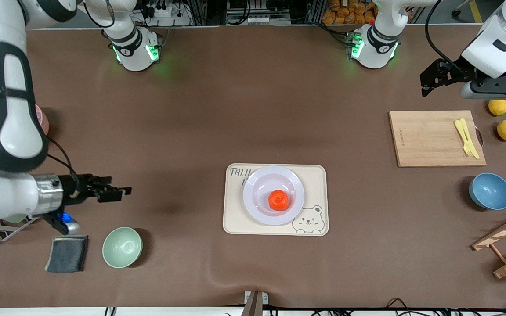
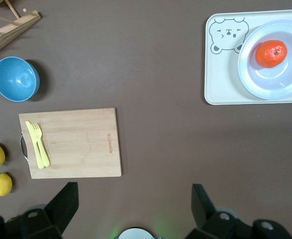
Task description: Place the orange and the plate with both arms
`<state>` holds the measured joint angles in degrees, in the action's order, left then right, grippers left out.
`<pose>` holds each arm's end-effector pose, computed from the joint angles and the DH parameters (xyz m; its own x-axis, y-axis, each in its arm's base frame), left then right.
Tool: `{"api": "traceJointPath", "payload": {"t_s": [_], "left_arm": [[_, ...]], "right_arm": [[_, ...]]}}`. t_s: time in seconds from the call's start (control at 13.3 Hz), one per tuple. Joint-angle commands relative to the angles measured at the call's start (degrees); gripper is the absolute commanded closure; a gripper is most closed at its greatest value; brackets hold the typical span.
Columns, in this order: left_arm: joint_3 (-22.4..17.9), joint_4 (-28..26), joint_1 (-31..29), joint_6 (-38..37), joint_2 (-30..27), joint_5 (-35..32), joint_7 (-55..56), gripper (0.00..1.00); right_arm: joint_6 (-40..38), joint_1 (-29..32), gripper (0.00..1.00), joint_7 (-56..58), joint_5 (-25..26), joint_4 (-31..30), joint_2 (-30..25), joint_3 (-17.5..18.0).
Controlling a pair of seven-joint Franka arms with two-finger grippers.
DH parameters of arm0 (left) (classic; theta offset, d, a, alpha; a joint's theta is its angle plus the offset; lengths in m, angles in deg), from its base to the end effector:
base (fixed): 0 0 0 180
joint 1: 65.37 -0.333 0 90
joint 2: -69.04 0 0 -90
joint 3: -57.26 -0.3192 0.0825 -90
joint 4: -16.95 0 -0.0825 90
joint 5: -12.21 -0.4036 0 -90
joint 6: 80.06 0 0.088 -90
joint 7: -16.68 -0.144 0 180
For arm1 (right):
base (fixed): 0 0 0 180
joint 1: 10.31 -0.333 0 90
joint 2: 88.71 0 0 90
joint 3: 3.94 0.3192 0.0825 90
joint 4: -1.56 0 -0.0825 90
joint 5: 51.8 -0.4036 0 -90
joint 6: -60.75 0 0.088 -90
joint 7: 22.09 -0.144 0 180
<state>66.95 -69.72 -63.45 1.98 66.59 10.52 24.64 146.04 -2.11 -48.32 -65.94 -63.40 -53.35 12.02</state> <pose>0.5340 -0.1072 0.6307 0.9977 -0.0591 -0.0331 -0.0605 -0.9973 -0.0415 0.7063 0.0851 0.4150 0.8807 -0.2796 -0.3822 -0.3896 -0.8867 -0.2491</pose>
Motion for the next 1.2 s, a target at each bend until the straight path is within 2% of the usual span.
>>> {"api": "traceJointPath", "payload": {"t_s": [0.0, 0.3, 0.45, 0.52, 0.82, 0.97, 1.12], "left_arm": [[-0.46, 0.19, -0.42, -0.57, -1.07, 0.46, 0.21, 0.0], [-1.95, 0.19, -0.51, -0.57, -0.63, 0.02, 0.3, 0.0], [-1.96, 0.1, -1.38, -0.4, -0.19, -0.07, 0.39, 0.0], [-1.96, 0.19, -1.91, -0.4, -0.1, 0.1, -0.39, 0.0], [-1.96, 0.27, -2.01, 1.1, 0.25, 1.68, 0.39, 0.0], [-1.96, 0.19, -1.92, 1.88, 0.34, 2.74, 0.48, 0.0], [-2.04, 0.19, -2.01, 2.94, 0.25, 3.44, 0.65, 0.0]], "right_arm": [[2.59, -1.7, 0.0, -1.64, 7.1, -13.05, -13.17, -0.06], [4.0, -1.26, 0.0, -1.29, 10.62, -22.2, -23.81, -0.23], [8.9, -0.64, 0.0, -0.67, 10.71, -31.58, -31.27, -0.23], [10.23, -0.64, 0.0, -0.15, 10.71, -34.41, -33.83, -0.23], [5.77, -0.03, 0.0, 1.16, 10.71, -33.13, -38.95, -0.59], [3.66, 0.23, 0.0, 2.58, 10.71, -28.49, -37.47, -0.59], [4.26, 0.41, 0.0, 1.88, 9.4, -26.81, -32.83, -0.5]]}}
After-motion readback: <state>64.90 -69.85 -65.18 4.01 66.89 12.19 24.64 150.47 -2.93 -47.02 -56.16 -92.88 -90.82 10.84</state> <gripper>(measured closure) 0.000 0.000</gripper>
